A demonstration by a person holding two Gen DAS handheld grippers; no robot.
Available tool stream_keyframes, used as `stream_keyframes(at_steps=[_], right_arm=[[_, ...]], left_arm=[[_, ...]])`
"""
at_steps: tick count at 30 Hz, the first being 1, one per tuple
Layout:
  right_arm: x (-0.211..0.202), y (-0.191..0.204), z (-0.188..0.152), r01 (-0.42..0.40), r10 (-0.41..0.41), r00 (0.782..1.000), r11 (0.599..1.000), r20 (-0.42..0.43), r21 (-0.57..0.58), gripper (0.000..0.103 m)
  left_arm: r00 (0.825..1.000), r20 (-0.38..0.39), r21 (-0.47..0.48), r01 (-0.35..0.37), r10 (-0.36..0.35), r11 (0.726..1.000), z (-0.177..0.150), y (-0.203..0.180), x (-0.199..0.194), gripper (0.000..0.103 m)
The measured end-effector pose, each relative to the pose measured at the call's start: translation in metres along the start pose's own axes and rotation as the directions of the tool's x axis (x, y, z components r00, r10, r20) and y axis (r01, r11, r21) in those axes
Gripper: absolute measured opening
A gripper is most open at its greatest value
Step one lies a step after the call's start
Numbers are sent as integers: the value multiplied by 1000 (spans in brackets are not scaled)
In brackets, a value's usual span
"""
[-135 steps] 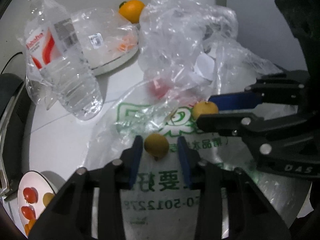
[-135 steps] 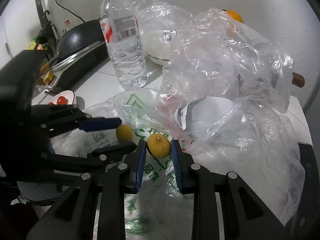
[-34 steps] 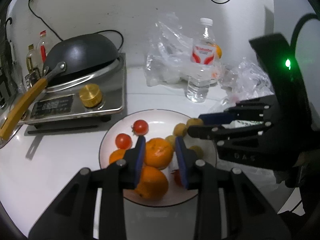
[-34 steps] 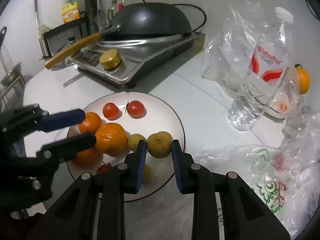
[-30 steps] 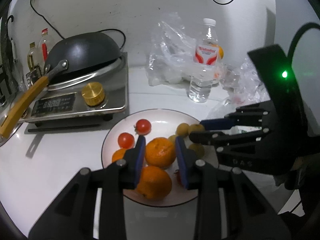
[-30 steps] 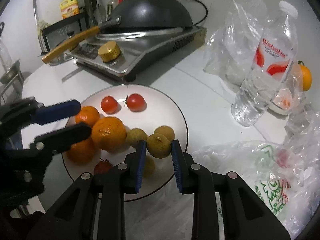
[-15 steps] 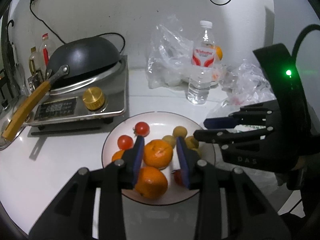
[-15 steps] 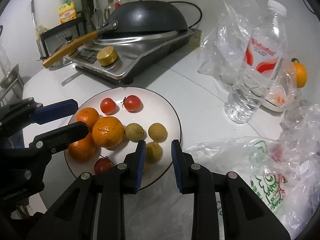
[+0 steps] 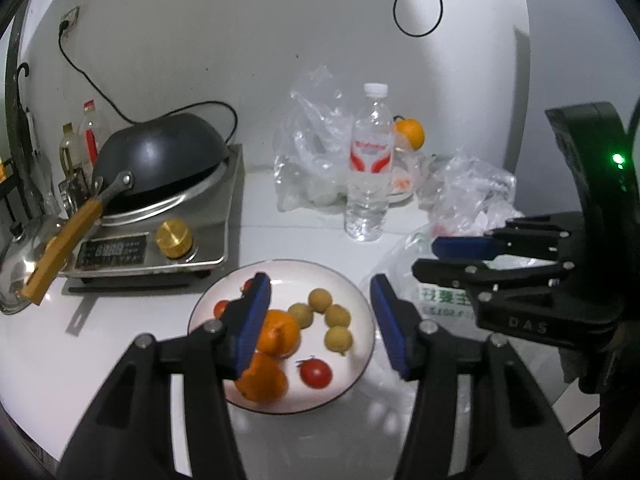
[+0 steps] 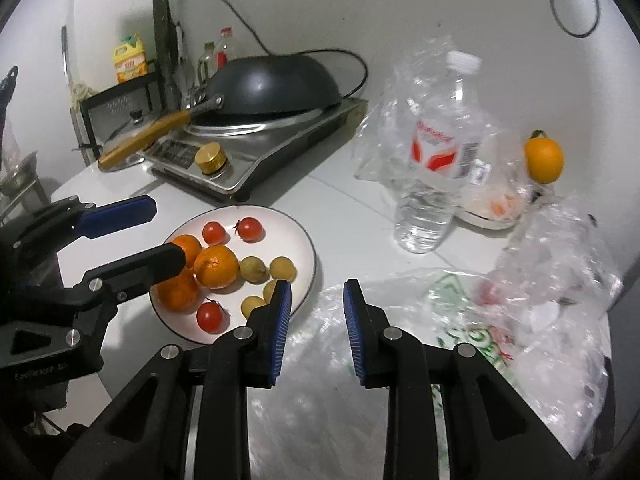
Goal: Organize fruits
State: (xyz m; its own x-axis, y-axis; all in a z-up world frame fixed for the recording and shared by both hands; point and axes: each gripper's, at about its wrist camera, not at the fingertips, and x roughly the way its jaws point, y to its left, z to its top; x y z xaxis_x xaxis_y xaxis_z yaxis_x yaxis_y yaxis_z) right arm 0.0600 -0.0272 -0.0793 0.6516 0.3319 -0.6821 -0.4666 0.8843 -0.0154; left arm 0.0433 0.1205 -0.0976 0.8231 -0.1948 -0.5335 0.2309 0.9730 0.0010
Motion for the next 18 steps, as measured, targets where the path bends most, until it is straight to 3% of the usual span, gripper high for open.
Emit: stream_keyframes(at_steps=[3, 5, 12, 13, 18], right_arm=[[-16, -5, -3, 13, -13, 999, 1000, 29, 15, 38], [-30, -9, -4, 21, -22, 998, 1000, 54, 23, 38], [-69, -23, -3, 50, -55, 990, 998, 133, 40, 42], [-75, -25, -2, 53, -59, 988, 998, 143, 43, 44], [-102, -32, -1, 59, -72, 974, 996, 217, 69, 62]], left_arm=[[1000, 12, -4, -2, 2, 1000, 3, -8, -8, 59], [1000, 29, -11, -4, 5, 1000, 5, -12, -14, 71], [996, 80, -29, -26, 28, 999, 18, -28, -38, 78], [996, 85, -30, -31, 34, 999, 19, -30, -41, 86], [988, 139, -34, -58, 63, 998, 29, -40, -59, 88]])
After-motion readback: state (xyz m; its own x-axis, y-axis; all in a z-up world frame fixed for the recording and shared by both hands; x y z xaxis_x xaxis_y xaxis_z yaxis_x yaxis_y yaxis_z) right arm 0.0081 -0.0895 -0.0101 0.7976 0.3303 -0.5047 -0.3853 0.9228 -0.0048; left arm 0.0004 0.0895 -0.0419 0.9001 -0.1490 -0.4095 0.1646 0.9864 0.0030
